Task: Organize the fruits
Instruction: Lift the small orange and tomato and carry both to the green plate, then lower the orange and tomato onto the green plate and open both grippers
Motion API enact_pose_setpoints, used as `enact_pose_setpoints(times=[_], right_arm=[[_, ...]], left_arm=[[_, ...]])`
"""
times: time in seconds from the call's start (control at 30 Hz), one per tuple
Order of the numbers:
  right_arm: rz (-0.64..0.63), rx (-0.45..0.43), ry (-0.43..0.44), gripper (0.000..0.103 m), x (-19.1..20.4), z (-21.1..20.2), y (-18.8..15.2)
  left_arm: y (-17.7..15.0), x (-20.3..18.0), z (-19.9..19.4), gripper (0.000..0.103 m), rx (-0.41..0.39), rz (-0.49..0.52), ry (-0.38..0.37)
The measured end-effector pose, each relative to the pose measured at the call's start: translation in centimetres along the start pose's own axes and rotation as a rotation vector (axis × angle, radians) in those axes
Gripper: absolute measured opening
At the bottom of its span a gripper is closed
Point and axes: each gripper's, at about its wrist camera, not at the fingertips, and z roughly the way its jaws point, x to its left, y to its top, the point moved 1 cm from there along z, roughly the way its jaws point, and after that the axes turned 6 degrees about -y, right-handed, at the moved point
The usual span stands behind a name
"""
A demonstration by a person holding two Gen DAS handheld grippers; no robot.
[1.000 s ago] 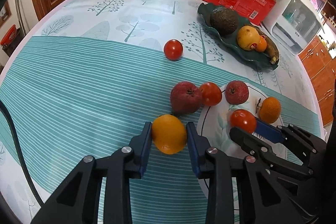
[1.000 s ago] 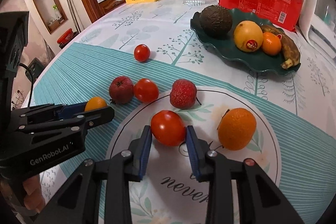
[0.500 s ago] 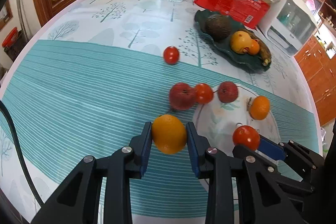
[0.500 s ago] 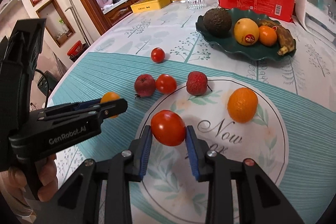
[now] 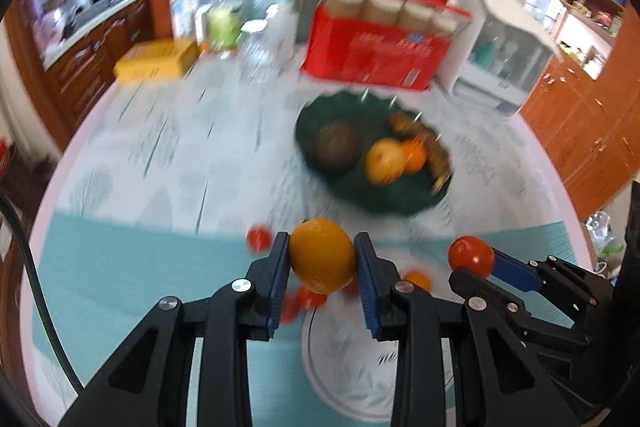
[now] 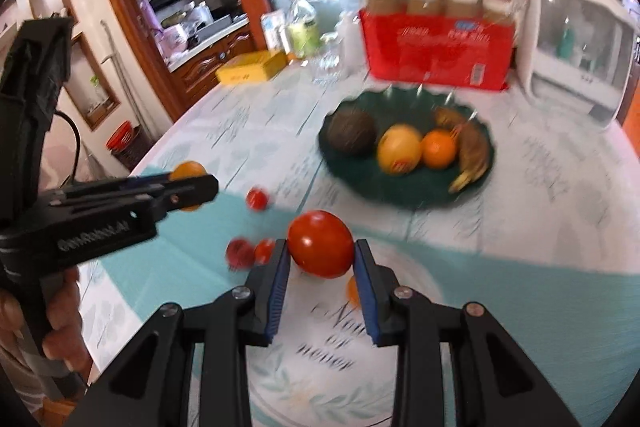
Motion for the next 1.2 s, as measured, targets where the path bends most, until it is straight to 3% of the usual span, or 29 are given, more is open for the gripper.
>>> enact_pose_setpoints(times=[0.2,0.43,0.6,0.77,1.0,1.2], right_arm=[[0.019,-0.030,-0.037,0.032,-2.9,-1.2,5.9],[0.009,-0.090,-0.076,0.032,-5.3,-1.5,11.9],[0.026,-0.052,-0.071,0.032,-6.5,1.6,14.8],[0.035,0.005,-0.097,0.032,-7.5,6.7,15.4],[0.056,0.121,-0.118,0.032,-9.1,13.9,13.5],[0.061,0.195,-0.102,0.032,-9.3,17.3,11.8]], left_arm=[[7.1,-1.1,-0.8,0.030,-0.024,0.048,-0.113],[13.1,-3.0,0.5,0.030,-0.036,0.162,-0.112],[15.8,-3.8,4.4,0.030,0.010,0.210,-0.120],[17.0,-3.7,9.9,0.030,0.065,0.214,-0.096],[16.6,-2.0,18.1,0.030,0.162,0.159,-0.069],[15.7,-1.3,22.3,0.030,0.219,0.141,-0.067]])
